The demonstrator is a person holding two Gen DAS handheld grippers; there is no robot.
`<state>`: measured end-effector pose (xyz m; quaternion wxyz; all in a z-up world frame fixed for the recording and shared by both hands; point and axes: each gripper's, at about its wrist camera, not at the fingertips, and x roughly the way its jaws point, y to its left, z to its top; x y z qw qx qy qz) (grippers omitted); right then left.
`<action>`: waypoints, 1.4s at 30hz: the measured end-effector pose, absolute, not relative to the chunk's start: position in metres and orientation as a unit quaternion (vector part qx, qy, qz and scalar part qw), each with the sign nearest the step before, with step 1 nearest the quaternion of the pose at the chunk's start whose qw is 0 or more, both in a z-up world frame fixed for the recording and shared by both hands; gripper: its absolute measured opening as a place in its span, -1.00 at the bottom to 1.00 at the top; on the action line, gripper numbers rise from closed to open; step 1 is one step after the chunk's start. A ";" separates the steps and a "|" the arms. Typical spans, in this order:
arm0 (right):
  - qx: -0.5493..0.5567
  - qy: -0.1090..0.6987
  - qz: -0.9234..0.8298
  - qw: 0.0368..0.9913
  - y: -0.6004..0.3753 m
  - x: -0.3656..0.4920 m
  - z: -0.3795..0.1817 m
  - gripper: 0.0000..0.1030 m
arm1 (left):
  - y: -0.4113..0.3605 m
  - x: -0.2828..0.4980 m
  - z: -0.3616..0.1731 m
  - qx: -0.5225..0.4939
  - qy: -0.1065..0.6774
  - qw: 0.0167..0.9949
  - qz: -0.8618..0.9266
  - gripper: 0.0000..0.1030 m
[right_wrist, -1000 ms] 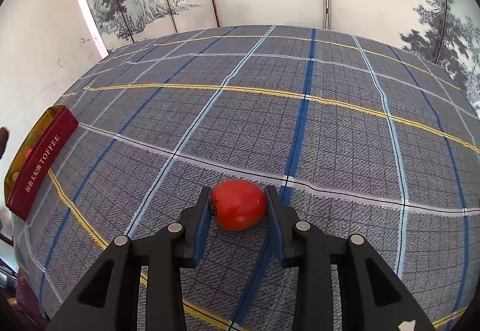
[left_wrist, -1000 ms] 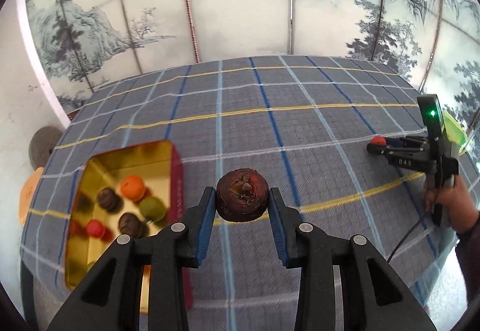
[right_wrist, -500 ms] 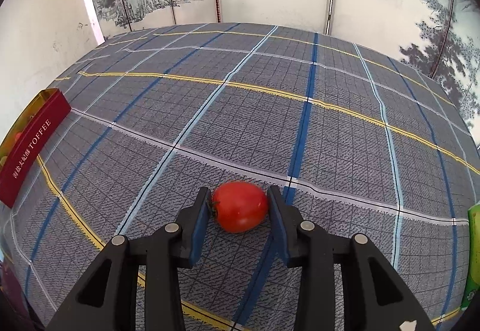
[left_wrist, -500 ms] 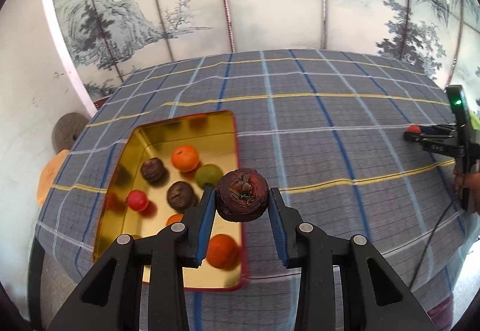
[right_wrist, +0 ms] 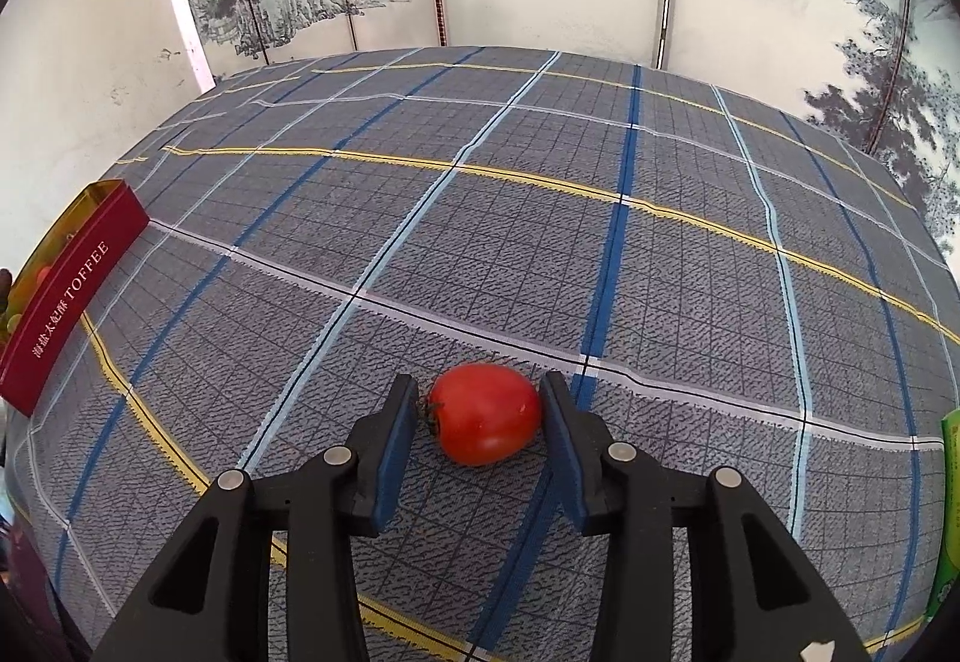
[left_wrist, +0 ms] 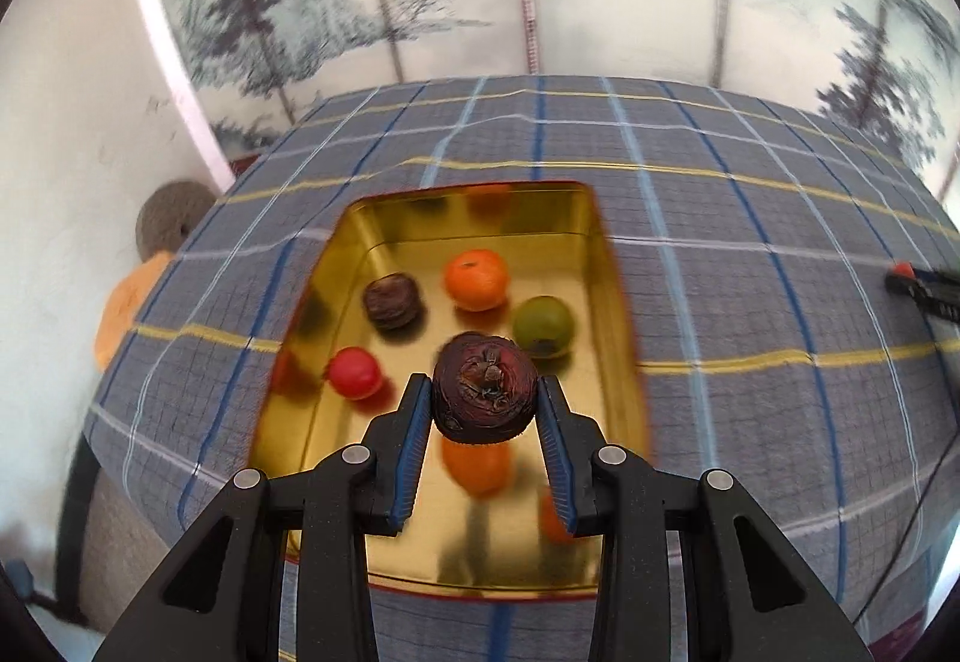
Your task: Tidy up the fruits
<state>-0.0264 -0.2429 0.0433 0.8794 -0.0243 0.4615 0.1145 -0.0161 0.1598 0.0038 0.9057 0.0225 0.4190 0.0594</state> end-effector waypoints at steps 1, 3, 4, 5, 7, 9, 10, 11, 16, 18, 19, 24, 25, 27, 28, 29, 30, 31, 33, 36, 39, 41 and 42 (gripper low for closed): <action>-0.024 0.461 0.115 0.879 -0.243 -0.026 0.043 -0.22 | 0.166 -0.015 0.004 0.017 0.421 0.905 0.063 -0.29; -0.023 0.461 0.116 0.879 -0.243 -0.026 0.043 -0.22 | 0.180 -0.011 0.003 0.012 0.421 0.904 0.074 -0.29; -0.022 0.461 0.116 0.879 -0.243 -0.026 0.043 -0.22 | 0.184 -0.010 0.002 0.012 0.422 0.903 0.079 -0.29; -0.021 0.461 0.116 0.879 -0.243 -0.026 0.043 -0.22 | 0.190 -0.009 0.000 0.013 0.425 0.901 0.087 -0.29; -0.021 0.461 0.116 0.879 -0.243 -0.026 0.043 -0.22 | 0.197 -0.006 -0.001 0.003 0.430 0.899 0.089 -0.29; -0.021 0.461 0.116 0.879 -0.243 -0.026 0.043 -0.22 | 0.201 -0.005 -0.003 -0.004 0.433 0.897 0.088 -0.29; -0.021 0.461 0.117 0.879 -0.243 -0.026 0.043 -0.22 | 0.201 -0.003 -0.003 -0.003 0.434 0.897 0.088 -0.29; -0.021 0.461 0.117 0.879 -0.243 -0.026 0.043 -0.21 | 0.201 -0.003 -0.003 -0.001 0.433 0.897 0.088 -0.29; -0.025 0.461 0.117 0.879 -0.242 -0.026 0.042 -0.19 | 0.198 0.008 -0.007 0.013 0.435 0.897 0.083 -0.29; -0.028 0.461 0.115 0.879 -0.241 -0.026 0.042 -0.19 | 0.197 0.013 -0.008 0.021 0.434 0.897 0.087 -0.29; -0.029 0.461 0.115 0.879 -0.241 -0.026 0.042 -0.19 | 0.196 0.016 -0.009 0.023 0.433 0.897 0.088 -0.29; -0.032 0.461 0.114 0.879 -0.241 -0.026 0.042 -0.19 | 0.193 0.027 -0.013 0.042 0.431 0.896 0.096 -0.29; -0.034 0.461 0.113 0.879 -0.240 -0.026 0.042 -0.19 | 0.191 0.028 -0.014 0.049 0.428 0.897 0.100 -0.29; -0.035 0.461 0.113 0.879 -0.240 -0.026 0.042 -0.19 | 0.190 0.030 -0.015 0.057 0.425 0.897 0.104 -0.28; -0.035 0.461 0.113 0.879 -0.240 -0.026 0.042 -0.19 | 0.189 0.031 -0.015 0.058 0.423 0.898 0.104 -0.28; -0.034 0.461 0.113 0.879 -0.240 -0.026 0.042 -0.19 | 0.189 0.031 -0.016 0.059 0.423 0.898 0.104 -0.28; -0.034 0.461 0.113 0.879 -0.240 -0.026 0.042 -0.20 | 0.188 0.032 -0.016 0.061 0.423 0.898 0.104 -0.27; -0.035 0.461 0.112 0.880 -0.239 -0.026 0.042 -0.20 | 0.187 0.032 -0.016 0.062 0.422 0.898 0.103 -0.26; -0.036 0.461 0.109 0.880 -0.239 -0.026 0.042 -0.25 | 0.185 0.031 -0.015 0.064 0.418 0.900 0.103 -0.11; -0.035 0.461 0.105 0.881 -0.240 -0.027 0.042 -0.33 | 0.181 0.025 -0.007 0.069 0.401 0.908 0.099 0.10; -0.029 0.461 0.100 0.881 -0.241 -0.030 0.043 -0.34 | 0.178 0.018 0.001 0.076 0.389 0.913 0.100 0.17; -0.025 0.463 0.098 0.881 -0.242 -0.032 0.044 -0.36 | 0.179 0.013 0.006 0.072 0.383 0.915 0.100 0.18; -0.023 0.463 0.097 0.881 -0.243 -0.033 0.044 -0.36 | 0.179 0.010 0.009 0.068 0.381 0.917 0.099 0.20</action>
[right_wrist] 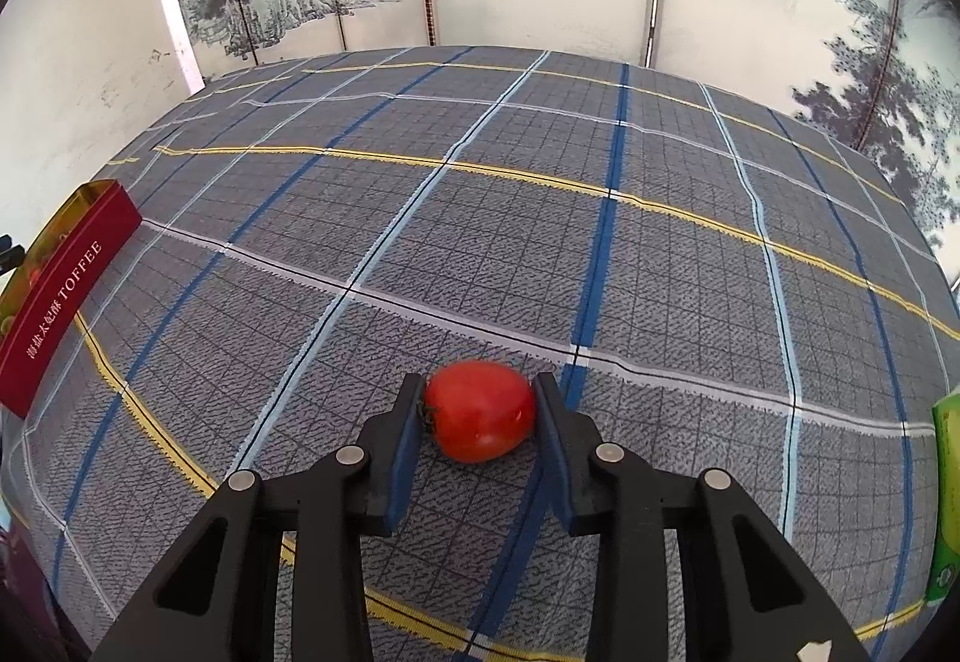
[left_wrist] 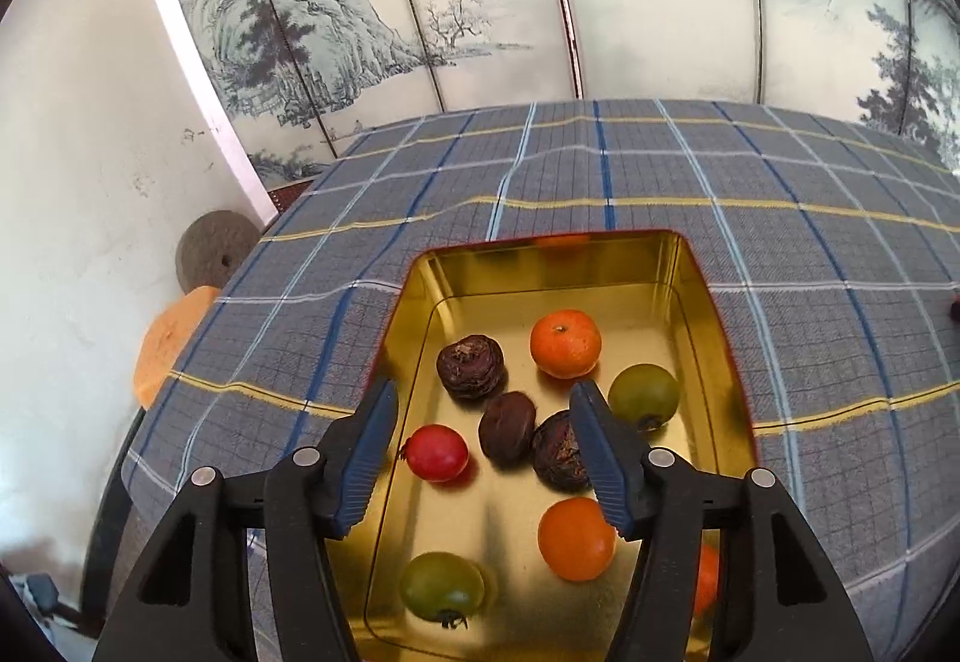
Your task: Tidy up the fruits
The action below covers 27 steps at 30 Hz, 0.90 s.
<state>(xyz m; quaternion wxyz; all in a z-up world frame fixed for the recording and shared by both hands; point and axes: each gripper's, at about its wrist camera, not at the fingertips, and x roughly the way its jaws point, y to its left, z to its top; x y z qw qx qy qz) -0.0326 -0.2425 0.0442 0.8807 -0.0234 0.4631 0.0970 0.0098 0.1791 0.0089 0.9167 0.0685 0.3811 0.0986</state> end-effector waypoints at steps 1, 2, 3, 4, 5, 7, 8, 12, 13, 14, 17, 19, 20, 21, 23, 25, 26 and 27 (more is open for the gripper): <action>-0.022 0.463 0.097 0.881 -0.242 -0.034 0.045 -0.36 | 0.180 0.006 0.012 0.065 0.378 0.918 0.098 0.21; -0.021 0.462 0.097 0.882 -0.241 -0.036 0.047 -0.36 | 0.180 0.003 0.015 0.064 0.375 0.919 0.100 0.25; -0.020 0.459 0.098 0.883 -0.240 -0.038 0.050 -0.36 | 0.180 0.000 0.017 0.063 0.372 0.920 0.103 0.31; -0.019 0.456 0.100 0.884 -0.239 -0.040 0.053 -0.36 | 0.180 -0.003 0.018 0.062 0.370 0.921 0.104 0.34; -0.018 0.452 0.103 0.886 -0.236 -0.042 0.057 -0.38 | 0.179 -0.007 0.020 0.061 0.367 0.922 0.106 0.40; -0.017 0.445 0.110 0.889 -0.230 -0.045 0.065 -0.42 | 0.178 -0.013 0.023 0.059 0.363 0.923 0.111 0.49; -0.016 0.441 0.115 0.890 -0.226 -0.046 0.070 -0.43 | 0.178 -0.016 0.024 0.058 0.361 0.924 0.112 0.54; -0.034 0.430 0.126 0.893 -0.205 -0.049 0.082 -0.43 | 0.176 -0.026 0.026 0.058 0.356 0.926 0.114 0.58; -0.047 0.432 0.120 0.893 -0.202 -0.047 0.080 -0.43 | 0.176 -0.027 0.026 0.057 0.358 0.925 0.114 0.58; -0.051 0.437 0.114 0.891 -0.201 -0.045 0.077 -0.43 | 0.177 -0.030 0.026 0.053 0.359 0.925 0.112 0.58; -0.031 0.423 0.106 0.899 -0.211 -0.054 0.080 -0.43 | 0.180 -0.040 0.025 0.050 0.360 0.925 0.108 0.58; -0.024 0.415 0.104 0.904 -0.221 -0.063 0.082 -0.31 | 0.179 -0.045 0.024 0.055 0.362 0.925 0.105 0.58; -0.020 0.418 0.106 0.902 -0.225 -0.067 0.081 -0.01 | 0.178 -0.047 0.024 0.058 0.362 0.925 0.103 0.58; -0.020 0.417 0.102 0.903 -0.230 -0.072 0.079 0.26 | 0.176 -0.049 0.025 0.058 0.361 0.925 0.103 0.58; -0.024 0.418 0.103 0.902 -0.234 -0.078 0.076 0.31 | 0.172 -0.053 0.026 0.057 0.359 0.927 0.096 0.59; -0.019 0.423 0.114 0.899 -0.235 -0.081 0.073 0.31 | 0.167 -0.054 0.026 0.054 0.361 0.927 0.090 0.59; -0.019 0.422 0.118 0.899 -0.233 -0.081 0.073 0.31 | 0.164 -0.055 0.027 0.052 0.361 0.927 0.086 0.59; -0.020 0.421 0.122 0.898 -0.230 -0.081 0.074 0.31 | 0.161 -0.055 0.028 0.052 0.361 0.927 0.082 0.59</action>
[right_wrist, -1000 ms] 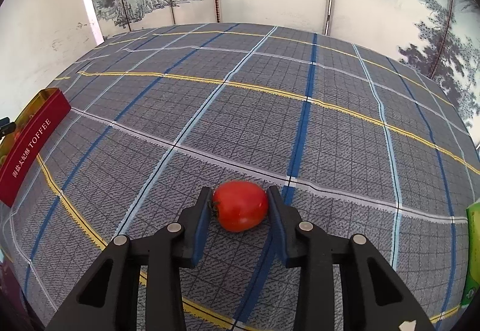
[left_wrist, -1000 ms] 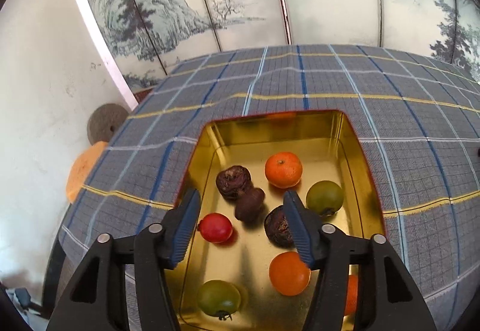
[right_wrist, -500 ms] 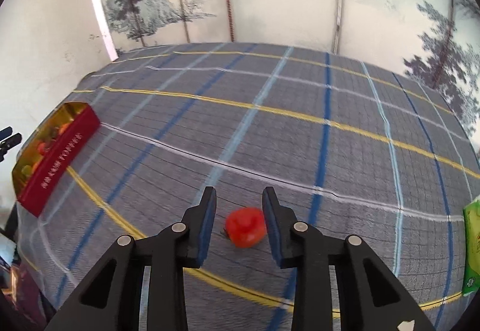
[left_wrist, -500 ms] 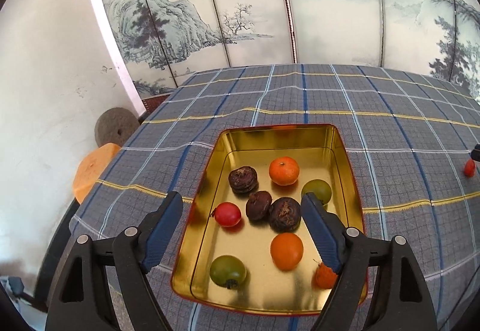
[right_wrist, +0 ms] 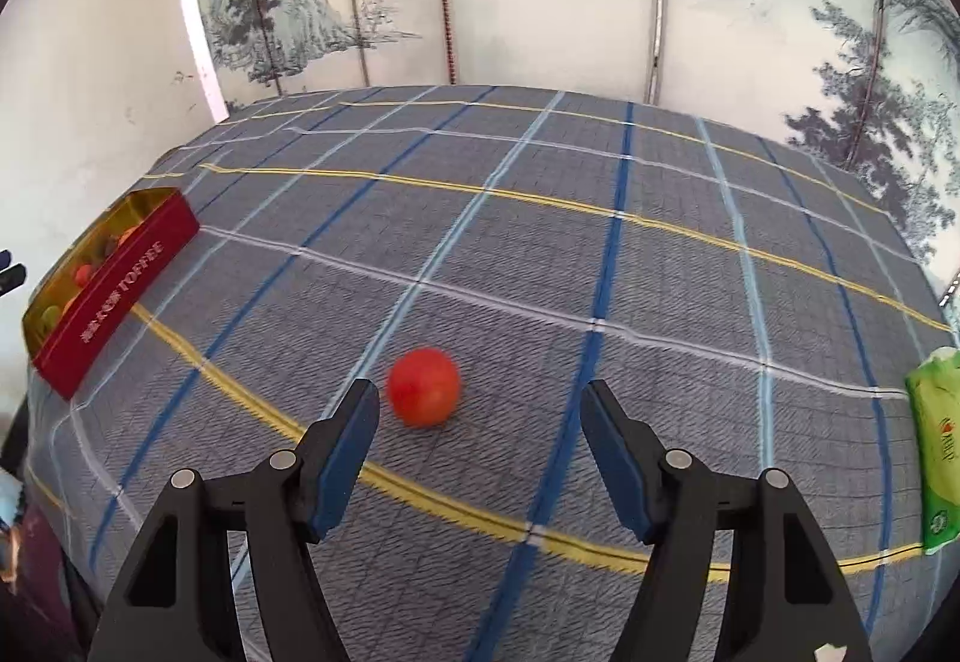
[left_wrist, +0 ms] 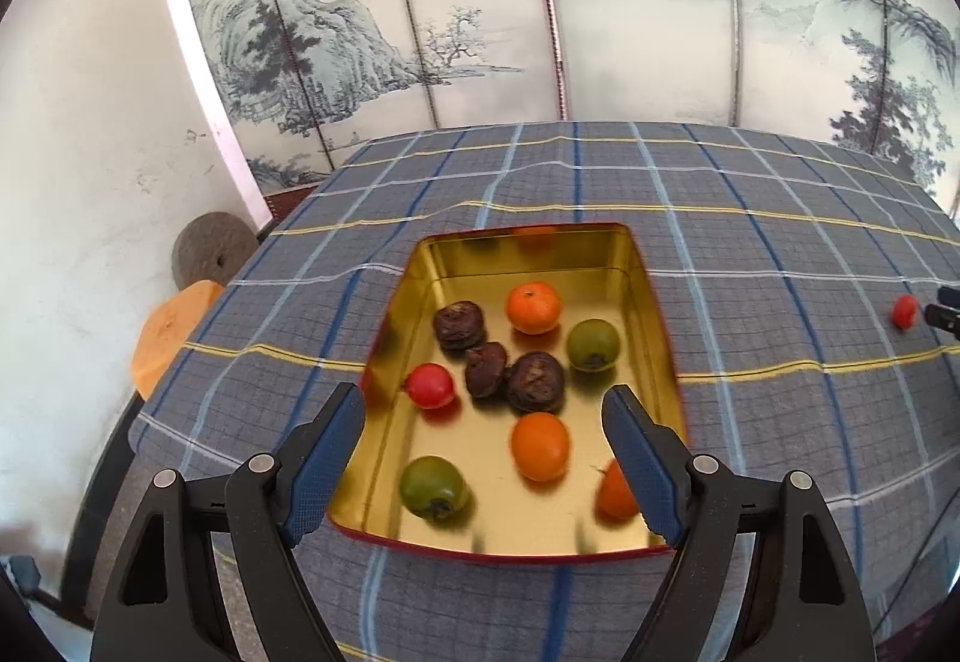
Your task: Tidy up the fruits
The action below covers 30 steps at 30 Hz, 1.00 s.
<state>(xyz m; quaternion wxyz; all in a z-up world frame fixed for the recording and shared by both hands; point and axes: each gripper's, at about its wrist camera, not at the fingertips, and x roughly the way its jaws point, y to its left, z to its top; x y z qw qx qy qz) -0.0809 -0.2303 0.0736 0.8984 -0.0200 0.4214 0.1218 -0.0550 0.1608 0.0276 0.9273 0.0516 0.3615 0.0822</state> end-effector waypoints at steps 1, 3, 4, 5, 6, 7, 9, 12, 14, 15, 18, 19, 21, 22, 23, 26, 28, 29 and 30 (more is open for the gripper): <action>-0.024 0.420 0.126 0.898 -0.226 -0.080 0.074 0.31 | 0.157 -0.055 0.029 0.052 0.361 0.928 0.078 0.59; -0.029 0.422 0.133 0.896 -0.218 -0.076 0.073 0.31 | 0.151 -0.055 0.030 0.054 0.361 0.928 0.072 0.59; -0.032 0.425 0.136 0.894 -0.214 -0.073 0.070 0.30 | 0.149 -0.056 0.031 0.055 0.360 0.929 0.070 0.59; -0.038 0.429 0.135 0.892 -0.210 -0.069 0.067 0.27 | 0.147 -0.057 0.032 0.052 0.360 0.929 0.067 0.59; -0.042 0.433 0.135 0.890 -0.208 -0.065 0.064 0.24 | 0.147 -0.057 0.033 0.049 0.360 0.930 0.064 0.59; -0.040 0.440 0.139 0.887 -0.206 -0.061 0.061 0.19 | 0.147 -0.058 0.034 0.046 0.360 0.930 0.062 0.59; -0.046 0.457 0.135 0.878 -0.201 -0.054 0.052 -0.34 | 0.148 -0.060 0.034 0.039 0.363 0.929 0.060 0.59; -0.043 0.469 0.123 0.874 -0.199 -0.053 0.047 -0.45 | 0.153 -0.064 0.034 0.028 0.362 0.930 0.057 0.59; -0.037 0.459 0.133 0.877 -0.195 -0.059 0.054 -0.45 | 0.157 -0.069 0.034 0.025 0.357 0.932 0.058 0.60; -0.028 0.451 0.148 0.880 -0.191 -0.063 0.061 -0.45 | 0.159 -0.071 0.035 0.024 0.354 0.933 0.058 0.61; -0.029 0.421 0.198 0.885 -0.158 -0.075 0.094 -0.45 | 0.163 -0.076 0.036 0.021 0.345 0.936 0.067 0.74; -0.029 0.414 0.217 0.884 -0.146 -0.076 0.102 -0.45 | 0.165 -0.078 0.037 0.021 0.342 0.937 0.073 0.76; -0.031 0.397 0.258 0.880 -0.114 -0.078 0.121 -0.45 | 0.169 -0.083 0.039 0.019 0.332 0.940 0.079 0.79; -0.030 0.392 0.276 0.877 -0.099 -0.077 0.128 -0.45 | 0.172 -0.085 0.040 0.018 0.329 0.941 0.083 0.79; -0.029 0.388 0.293 0.873 -0.086 -0.076 0.133 -0.45 | 0.174 -0.086 0.040 0.018 0.329 0.940 0.087 0.80; -0.019 0.385 0.343 0.857 -0.038 -0.070 0.140 -0.44 | 0.184 -0.090 0.043 0.013 0.330 0.939 0.101 0.81; -0.019 0.388 0.364 0.847 -0.008 -0.067 0.138 -0.44 | 0.191 -0.094 0.046 0.006 0.327 0.939 0.108 0.81; -0.021 0.390 0.369 0.844 0.003 -0.065 0.136 -0.44 | 0.196 -0.095 0.048 0.003 0.324 0.939 0.111 0.82; -0.022 0.392 0.376 0.839 0.016 -0.065 0.133 -0.44 | 0.198 -0.097 0.049 0.000 0.322 0.940 0.116 0.83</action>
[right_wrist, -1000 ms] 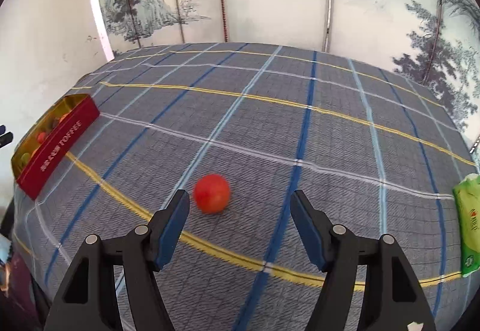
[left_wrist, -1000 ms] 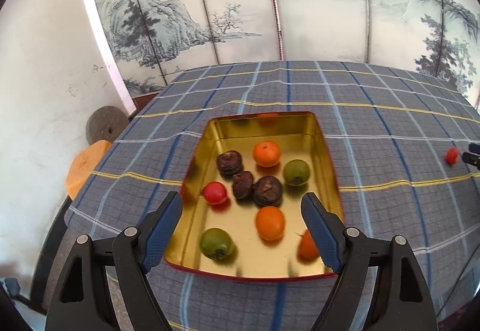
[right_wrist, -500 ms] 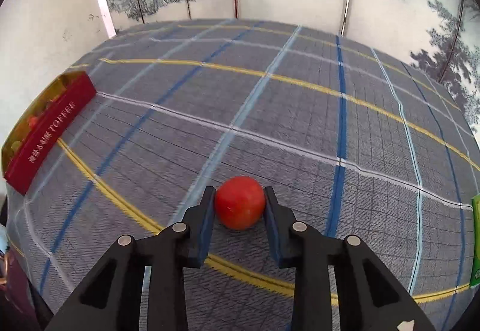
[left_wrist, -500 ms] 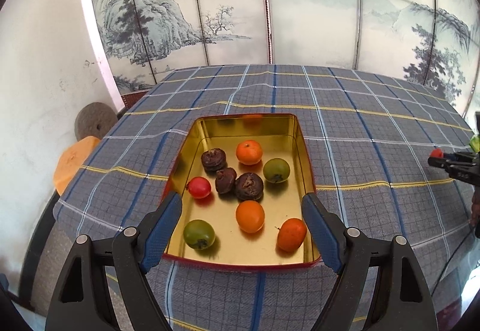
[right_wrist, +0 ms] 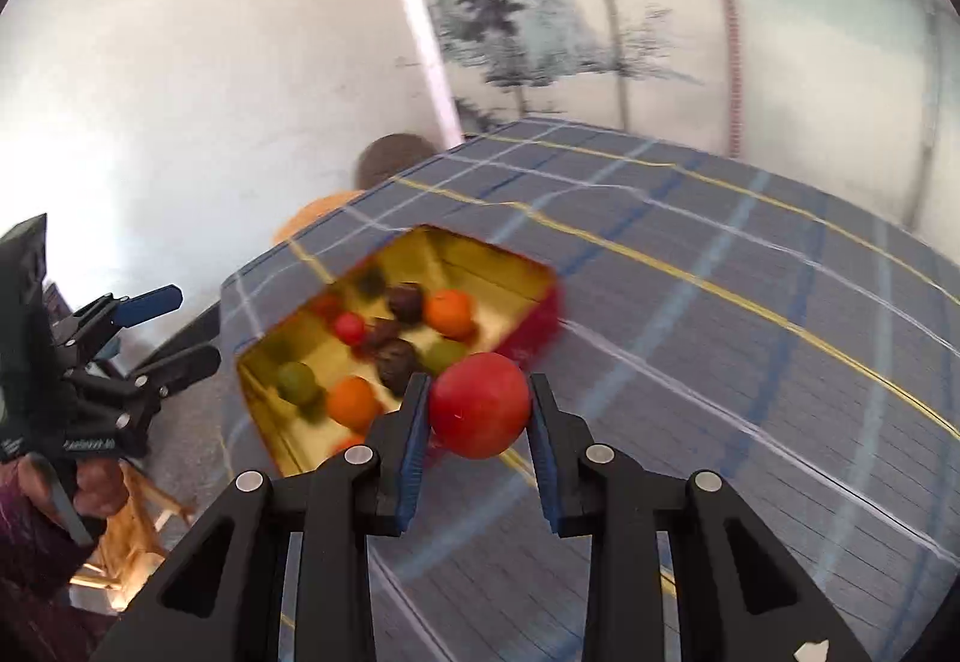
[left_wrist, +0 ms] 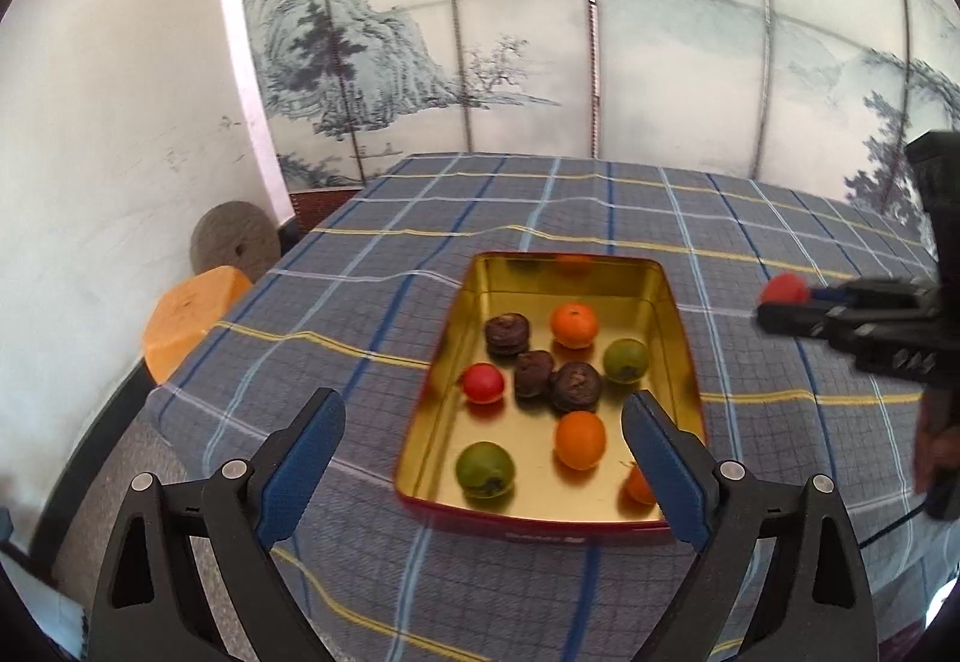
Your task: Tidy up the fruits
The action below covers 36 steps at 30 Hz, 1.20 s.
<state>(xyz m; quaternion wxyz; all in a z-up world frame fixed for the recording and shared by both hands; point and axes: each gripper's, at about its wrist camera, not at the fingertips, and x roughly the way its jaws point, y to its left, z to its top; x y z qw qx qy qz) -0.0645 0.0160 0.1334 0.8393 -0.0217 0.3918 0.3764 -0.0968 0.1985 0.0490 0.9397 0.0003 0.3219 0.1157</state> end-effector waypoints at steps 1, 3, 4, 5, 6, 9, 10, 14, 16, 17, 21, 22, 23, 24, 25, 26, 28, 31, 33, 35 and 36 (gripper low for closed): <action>-0.020 0.394 0.385 0.835 0.027 -0.064 0.131 -0.44 | 0.202 -0.098 0.051 -0.001 0.319 0.940 0.122 0.83; -0.017 0.398 0.398 0.827 0.046 -0.063 0.125 -0.43 | 0.207 -0.100 0.052 -0.002 0.317 0.939 0.135 0.86; -0.018 0.400 0.401 0.824 0.054 -0.062 0.123 -0.43 | 0.210 -0.100 0.053 -0.004 0.317 0.939 0.137 0.86; -0.020 0.403 0.403 0.821 0.061 -0.061 0.120 -0.43 | 0.213 -0.101 0.053 -0.008 0.318 0.938 0.136 0.87; -0.022 0.407 0.404 0.819 0.068 -0.059 0.117 -0.43 | 0.216 -0.102 0.054 -0.012 0.318 0.938 0.135 0.87; -0.029 0.417 0.401 0.815 0.080 -0.053 0.106 -0.43 | 0.220 -0.103 0.054 -0.017 0.315 0.939 0.135 0.87; -0.029 0.420 0.399 0.815 0.082 -0.050 0.102 -0.43 | 0.221 -0.104 0.053 -0.016 0.316 0.939 0.136 0.88; -0.027 0.432 0.391 0.812 0.088 -0.042 0.092 -0.43 | 0.221 -0.106 0.053 -0.013 0.313 0.940 0.133 0.88; -0.028 0.435 0.389 0.812 0.091 -0.040 0.088 -0.42 | 0.221 -0.105 0.054 -0.010 0.313 0.940 0.132 0.88; -0.029 0.436 0.387 0.812 0.092 -0.039 0.087 -0.42 | 0.220 -0.105 0.054 -0.009 0.314 0.940 0.133 0.88; -0.028 0.437 0.385 0.812 0.095 -0.036 0.085 -0.42 | 0.219 -0.105 0.055 -0.010 0.310 0.942 0.130 0.89; -0.028 0.435 0.385 0.813 0.096 -0.036 0.086 -0.40 | 0.219 -0.106 0.056 -0.010 0.309 0.942 0.130 0.90; -0.028 0.434 0.385 0.814 0.098 -0.035 0.087 -0.36 | 0.219 -0.106 0.057 -0.011 0.307 0.943 0.130 0.91; -0.028 0.432 0.385 0.815 0.098 -0.037 0.088 -0.31 | 0.218 -0.107 0.057 -0.012 0.306 0.943 0.129 0.93; -0.029 0.426 0.385 0.818 0.098 -0.039 0.092 -0.27 | 0.218 -0.108 0.058 -0.013 0.304 0.944 0.128 0.93; -0.030 0.422 0.385 0.820 0.098 -0.041 0.094 -0.19 | 0.218 -0.108 0.059 -0.014 0.302 0.944 0.129 0.93; -0.030 0.406 0.388 0.827 0.096 -0.051 0.104 -0.07 | 0.218 -0.110 0.061 -0.015 0.299 0.945 0.129 0.94; -0.031 0.367 0.387 0.845 0.091 -0.071 0.125 0.25 | 0.217 -0.112 0.063 -0.015 0.295 0.947 0.128 0.94; -0.035 0.336 0.380 0.861 0.087 -0.086 0.140 0.41 | 0.215 -0.114 0.065 -0.013 0.290 0.948 0.132 0.94; -0.048 0.293 0.358 0.885 0.082 -0.107 0.157 0.58 | 0.214 -0.118 0.069 -0.013 0.281 0.950 0.136 0.94; -0.052 0.280 0.349 0.893 0.080 -0.114 0.162 0.73 | 0.214 -0.119 0.070 -0.015 0.278 0.951 0.138 0.96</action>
